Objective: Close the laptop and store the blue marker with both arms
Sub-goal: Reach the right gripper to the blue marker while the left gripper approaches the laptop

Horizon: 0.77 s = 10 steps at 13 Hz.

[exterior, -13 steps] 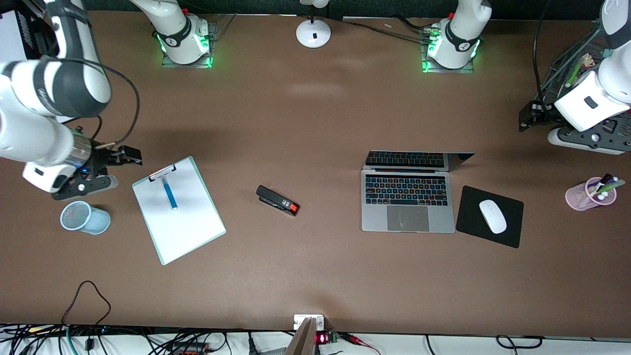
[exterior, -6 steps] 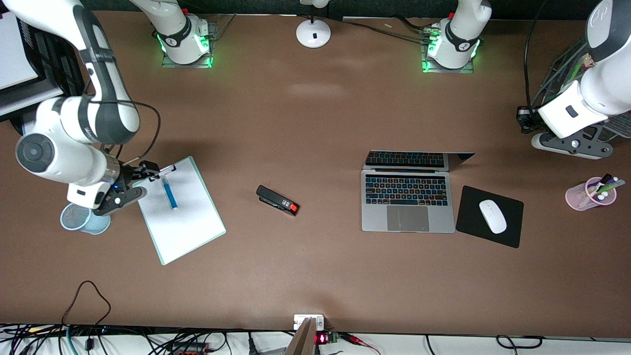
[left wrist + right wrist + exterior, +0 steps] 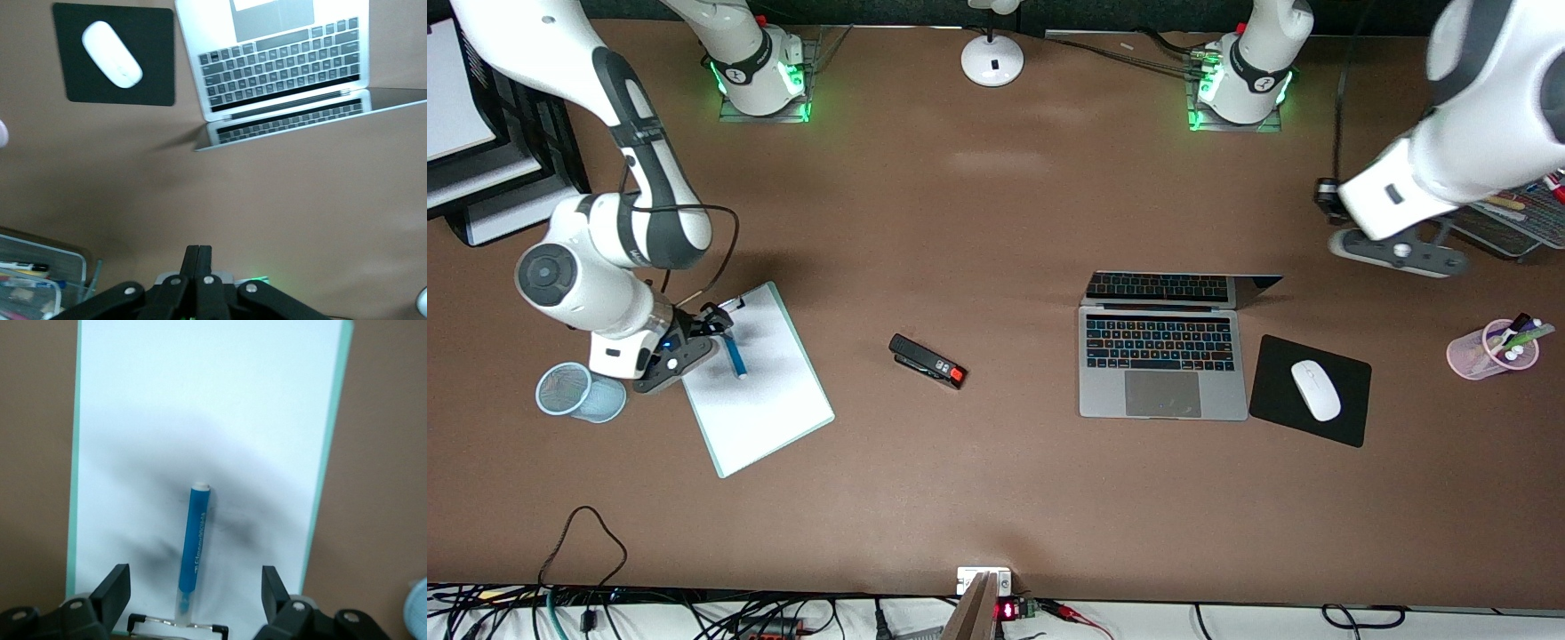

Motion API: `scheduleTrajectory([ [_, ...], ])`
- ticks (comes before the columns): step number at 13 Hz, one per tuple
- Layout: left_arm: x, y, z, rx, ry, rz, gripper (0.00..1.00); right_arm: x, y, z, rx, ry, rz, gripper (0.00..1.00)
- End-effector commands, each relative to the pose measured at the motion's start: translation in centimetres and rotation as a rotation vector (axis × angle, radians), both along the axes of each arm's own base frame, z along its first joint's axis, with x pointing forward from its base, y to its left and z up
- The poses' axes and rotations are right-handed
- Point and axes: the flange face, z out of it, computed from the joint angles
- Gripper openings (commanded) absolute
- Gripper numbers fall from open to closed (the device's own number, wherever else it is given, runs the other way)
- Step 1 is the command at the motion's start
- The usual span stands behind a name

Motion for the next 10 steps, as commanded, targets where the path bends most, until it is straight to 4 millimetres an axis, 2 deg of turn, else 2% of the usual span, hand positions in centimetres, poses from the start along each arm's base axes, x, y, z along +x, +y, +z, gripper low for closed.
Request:
scheduleTrajectory([
  [1,-0.7,-2.5,-2.6,-0.025,0.044,0.056,0.00,-0.1,0.2,-2.1,-0.004,-0.009,0.028,0.84],
  [3,-1.5,-3.8,-5.4,-0.041,0.008,0.062,0.00,-0.1,0.1,-3.3,-0.002,-0.003,0.024,0.78],
  [5,-3.0,-6.8,-6.8,-0.026,-0.010,0.081,0.00,-0.1,0.2,-4.0,0.000,0.003,0.023,0.72],
  [6,-3.6,-7.4,-7.4,-0.029,-0.027,0.072,0.00,-0.1,0.3,-4.2,0.001,0.003,0.024,0.69],
  [8,-4.4,-7.1,-9.1,-0.035,-0.062,0.076,0.00,0.0,0.3,-4.6,0.001,0.002,0.024,0.62],
  [10,-5.4,-6.8,-11.3,-0.039,-0.092,0.079,0.00,0.0,0.4,-4.8,0.002,0.005,0.024,0.59],
])
